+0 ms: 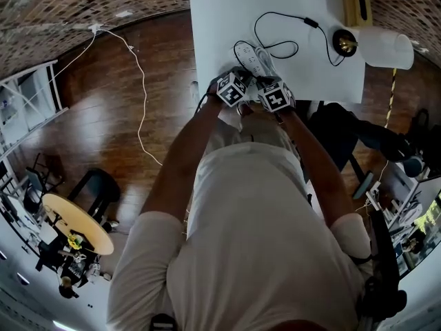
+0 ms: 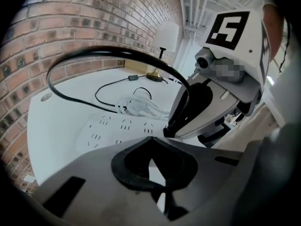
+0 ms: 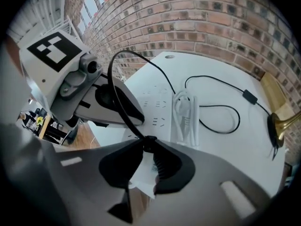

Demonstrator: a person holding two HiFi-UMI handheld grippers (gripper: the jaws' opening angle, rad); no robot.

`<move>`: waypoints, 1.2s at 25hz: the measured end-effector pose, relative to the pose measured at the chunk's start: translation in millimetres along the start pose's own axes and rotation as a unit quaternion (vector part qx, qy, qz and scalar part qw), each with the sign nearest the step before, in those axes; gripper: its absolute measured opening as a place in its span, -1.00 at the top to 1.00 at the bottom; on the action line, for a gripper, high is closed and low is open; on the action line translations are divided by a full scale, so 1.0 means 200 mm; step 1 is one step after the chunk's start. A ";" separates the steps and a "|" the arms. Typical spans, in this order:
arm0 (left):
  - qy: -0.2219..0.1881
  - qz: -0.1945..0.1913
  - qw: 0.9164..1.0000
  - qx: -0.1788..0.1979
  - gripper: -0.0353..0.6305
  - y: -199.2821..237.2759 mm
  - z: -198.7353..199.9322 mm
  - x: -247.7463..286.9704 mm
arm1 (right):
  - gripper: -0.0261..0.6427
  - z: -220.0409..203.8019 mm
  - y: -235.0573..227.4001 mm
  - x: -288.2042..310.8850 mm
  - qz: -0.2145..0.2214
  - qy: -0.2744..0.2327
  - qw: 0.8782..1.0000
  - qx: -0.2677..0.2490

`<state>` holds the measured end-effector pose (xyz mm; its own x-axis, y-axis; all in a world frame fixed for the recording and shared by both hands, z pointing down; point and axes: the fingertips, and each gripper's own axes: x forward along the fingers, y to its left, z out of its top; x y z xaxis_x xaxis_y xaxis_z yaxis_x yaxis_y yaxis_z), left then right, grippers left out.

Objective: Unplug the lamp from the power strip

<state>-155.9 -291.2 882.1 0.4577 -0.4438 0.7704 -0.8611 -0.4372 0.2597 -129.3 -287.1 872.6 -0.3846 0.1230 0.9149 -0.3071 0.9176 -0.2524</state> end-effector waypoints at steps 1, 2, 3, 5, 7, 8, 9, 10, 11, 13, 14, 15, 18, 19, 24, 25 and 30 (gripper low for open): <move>0.000 0.007 1.000 0.007 0.89 0.00 0.00 0.00 | 0.71 0.00 0.00 0.00 0.000 0.000 1.000 -0.001; -0.001 0.012 1.000 0.020 0.89 0.00 -0.01 0.00 | 0.72 0.00 0.00 0.00 0.001 0.001 1.000 -0.005; -0.004 0.016 0.999 0.039 0.89 -0.01 -0.01 0.00 | 0.72 -0.01 0.00 0.00 0.000 0.002 1.000 -0.010; -0.013 0.020 0.996 0.082 0.89 -0.03 -0.01 0.01 | 0.73 -0.01 -0.01 -0.01 -0.005 0.002 1.000 -0.024; -0.019 0.013 0.994 0.103 0.89 -0.02 -0.01 0.01 | 0.74 0.00 0.00 -0.01 -0.005 0.000 1.000 -0.031; -0.018 0.008 0.994 0.106 0.89 -0.02 -0.01 0.00 | 0.75 0.00 0.00 -0.01 -0.007 -0.002 0.999 -0.031; -0.017 0.004 0.994 0.108 0.89 -0.02 -0.01 0.00 | 0.75 -0.01 0.00 -0.01 -0.010 -0.002 0.999 -0.030; -0.014 0.002 0.994 0.108 0.89 -0.02 -0.01 0.01 | 0.76 -0.02 0.00 -0.01 -0.013 -0.002 1.000 -0.026; -0.012 0.002 0.994 0.108 0.89 -0.02 -0.01 0.01 | 0.77 -0.02 -0.01 -0.01 -0.015 -0.001 1.000 -0.020; -0.004 0.006 0.994 0.106 0.89 -0.02 -0.01 0.01 | 0.78 -0.02 -0.02 0.00 -0.017 0.002 1.000 -0.010; 0.000 0.009 0.994 0.108 0.89 -0.03 -0.01 0.01 | 0.78 -0.02 -0.02 0.00 -0.017 0.003 1.000 -0.007; 0.004 0.013 0.994 0.110 0.89 -0.03 -0.01 0.02 | 0.78 -0.02 -0.02 0.00 -0.017 0.006 1.000 -0.005; 0.014 0.031 0.991 0.126 0.91 -0.03 -0.01 0.01 | 0.78 -0.01 -0.01 -0.01 -0.014 0.010 1.000 0.002; 0.018 0.036 0.991 0.130 0.91 -0.03 -0.01 0.01 | 0.78 -0.01 -0.01 -0.01 -0.014 0.009 1.000 0.003; 0.036 0.061 0.985 0.155 0.91 -0.04 -0.02 0.02 | 0.78 0.00 -0.02 -0.04 -0.023 0.010 1.000 0.010; 0.040 0.065 0.984 0.162 0.91 -0.04 -0.02 0.02 | 0.78 0.00 -0.01 -0.04 -0.021 0.013 1.000 0.012; 0.055 0.080 0.978 0.186 0.92 -0.04 -0.03 0.02 | 0.78 0.01 -0.01 -0.05 -0.019 0.011 1.000 0.013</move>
<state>-148.1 -285.0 885.7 0.2785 -0.4521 0.8474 -0.7702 -0.6322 -0.0842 -126.0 -290.8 863.5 -0.3529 0.0964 0.9307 -0.3446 0.9114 -0.2250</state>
